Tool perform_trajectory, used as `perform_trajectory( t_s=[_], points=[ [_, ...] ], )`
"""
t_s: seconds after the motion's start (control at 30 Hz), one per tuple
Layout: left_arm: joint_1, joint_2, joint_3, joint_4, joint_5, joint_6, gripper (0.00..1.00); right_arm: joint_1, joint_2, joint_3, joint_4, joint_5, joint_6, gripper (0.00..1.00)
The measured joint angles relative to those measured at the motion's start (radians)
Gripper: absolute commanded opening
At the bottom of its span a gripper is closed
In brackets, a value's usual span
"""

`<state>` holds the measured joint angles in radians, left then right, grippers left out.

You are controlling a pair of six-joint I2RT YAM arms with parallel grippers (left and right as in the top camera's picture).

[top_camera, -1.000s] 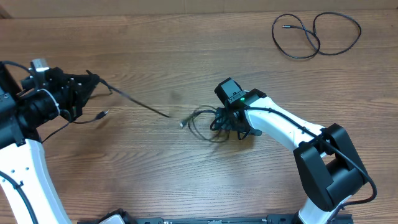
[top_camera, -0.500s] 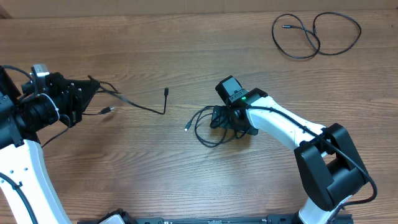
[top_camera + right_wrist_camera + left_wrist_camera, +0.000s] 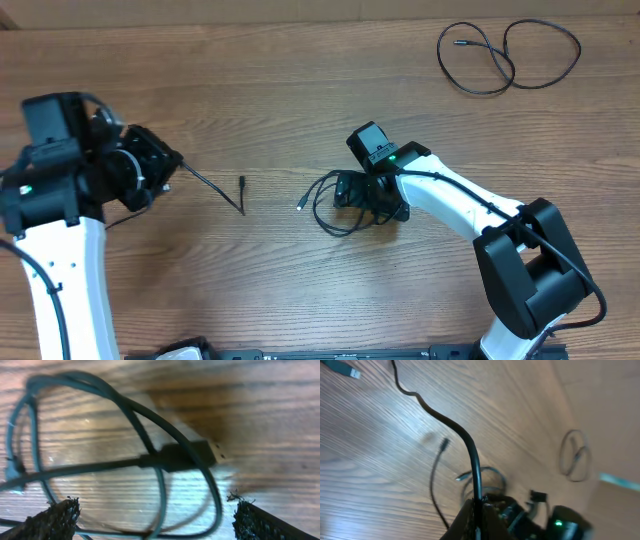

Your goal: Untangle cables

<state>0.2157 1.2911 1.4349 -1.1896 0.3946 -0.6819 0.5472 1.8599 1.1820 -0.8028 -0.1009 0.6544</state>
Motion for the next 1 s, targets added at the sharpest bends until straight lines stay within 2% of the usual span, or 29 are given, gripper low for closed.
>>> perform_trajectory(
  t_s=[0.2, 0.3, 0.6, 0.8, 1.0],
  points=[
    [-0.105, 0.041, 0.0, -0.005, -0.092, 0.002, 0.07, -0.029, -0.008, 0.038, -0.093, -0.003, 0.0, 1.0],
    [-0.14, 0.084, 0.0, -0.009, -0.108, 0.002, 0.11, -0.037, -0.035, 0.066, -0.125, -0.004, -0.001, 1.0],
    [-0.253, 0.225, 0.0, -0.008, -0.123, 0.002, 0.13, -0.038, -0.246, 0.101, -0.168, -0.008, -0.006, 1.0],
    [-0.309, 0.298, 0.0, 0.007, -0.132, 0.002, 0.17, -0.038, -0.322, 0.101, -0.163, -0.064, -0.053, 1.0],
    [-0.314, 0.352, 0.0, 0.015, -0.168, 0.005, 0.29, -0.038, -0.335, 0.101, -0.152, -0.173, -0.154, 1.0]
  ],
)
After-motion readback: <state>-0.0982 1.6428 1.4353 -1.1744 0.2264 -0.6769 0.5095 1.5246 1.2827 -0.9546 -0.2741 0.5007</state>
